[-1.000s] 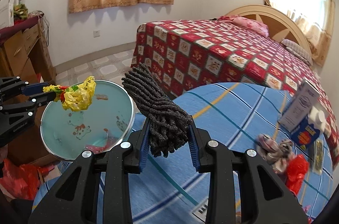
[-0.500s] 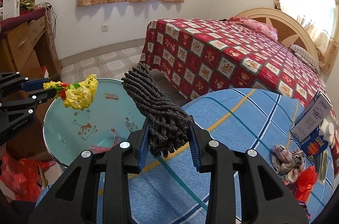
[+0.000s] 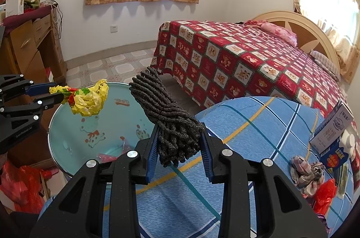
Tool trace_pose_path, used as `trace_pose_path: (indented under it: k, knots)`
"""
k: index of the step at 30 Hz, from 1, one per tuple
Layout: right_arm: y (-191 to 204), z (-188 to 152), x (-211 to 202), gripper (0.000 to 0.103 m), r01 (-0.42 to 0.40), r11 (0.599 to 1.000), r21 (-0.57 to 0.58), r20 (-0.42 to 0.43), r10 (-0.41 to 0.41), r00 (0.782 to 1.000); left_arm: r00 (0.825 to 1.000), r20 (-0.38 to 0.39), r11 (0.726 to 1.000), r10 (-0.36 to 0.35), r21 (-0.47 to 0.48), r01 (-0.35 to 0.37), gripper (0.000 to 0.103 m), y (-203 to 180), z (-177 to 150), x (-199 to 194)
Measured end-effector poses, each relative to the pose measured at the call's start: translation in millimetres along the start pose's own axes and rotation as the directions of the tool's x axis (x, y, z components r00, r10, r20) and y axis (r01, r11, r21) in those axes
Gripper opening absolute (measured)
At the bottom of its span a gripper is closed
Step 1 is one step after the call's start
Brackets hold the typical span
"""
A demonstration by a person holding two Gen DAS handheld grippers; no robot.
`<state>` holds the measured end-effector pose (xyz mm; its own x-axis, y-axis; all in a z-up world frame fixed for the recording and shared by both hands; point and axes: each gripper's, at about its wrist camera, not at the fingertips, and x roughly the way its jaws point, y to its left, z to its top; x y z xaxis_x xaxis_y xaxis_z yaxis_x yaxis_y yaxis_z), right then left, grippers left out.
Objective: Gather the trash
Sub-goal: 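Carry the wrapper and scrubber over the blue bin and release both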
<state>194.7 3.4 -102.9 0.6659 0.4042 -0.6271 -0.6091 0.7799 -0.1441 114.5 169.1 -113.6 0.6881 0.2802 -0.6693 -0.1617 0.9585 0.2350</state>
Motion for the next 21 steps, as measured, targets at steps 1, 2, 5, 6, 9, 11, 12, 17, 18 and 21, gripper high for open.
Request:
trace_pose_path:
  k: [1,2,5,6,9,11,12,17,18,21]
  knots:
    - [0.5,0.0,0.0,0.034,-0.001,1.000,0.000,0.001,0.001,1.000,1.000,0.000,1.000,0.000,-0.001,0.000,0.025,-0.1,-0.1,-0.2]
    - [0.8,0.0,0.1,0.034,-0.001,1.000,-0.001,0.001,0.001,1.000,1.000,0.000,1.000,0.000,0.000,0.000,0.024,0.0,0.0,-0.2]
    - [2.4,0.0,0.3,0.034,-0.003,1.000,-0.005,0.000,0.003,1.000,1.000,0.000,1.000,-0.001,-0.002,0.001,0.025,0.6,0.0,-0.5]
    - [2.5,0.0,0.3,0.034,-0.004,1.000,-0.004,0.001,0.004,1.000,1.000,0.001,1.000,-0.002,-0.003,0.002,0.024,0.0,0.2,-0.8]
    - [3.6,0.1,0.7,0.034,-0.005,1.000,-0.006,0.000,0.005,1.000,1.000,0.000,1.000,-0.002,-0.002,0.002,0.025,0.8,0.3,-0.3]
    - [5.3,0.4,1.0,0.034,-0.009,1.000,-0.010,-0.001,0.009,1.000,1.000,0.000,1.000,-0.002,-0.003,0.002,0.025,0.9,0.3,-0.6]
    - [5.9,0.7,1.2,0.034,-0.010,1.000,-0.012,-0.001,0.010,1.000,1.000,0.000,1.000,-0.002,-0.002,0.002,0.025,1.0,0.2,-0.6]
    - [10.7,0.8,0.7,0.034,-0.019,1.000,-0.024,0.001,0.019,1.000,1.000,0.000,1.000,-0.003,-0.003,0.003,0.025,0.6,0.3,-0.6]
    - [11.8,0.9,1.2,0.034,-0.021,0.999,-0.026,0.000,0.021,1.000,1.000,-0.001,1.000,-0.004,-0.003,0.004,0.025,0.4,0.3,-0.7]
    - [13.2,1.1,1.8,0.034,-0.023,0.999,-0.029,0.001,0.023,1.000,1.000,0.000,1.000,-0.005,-0.001,0.005,0.025,1.0,0.3,-1.2]
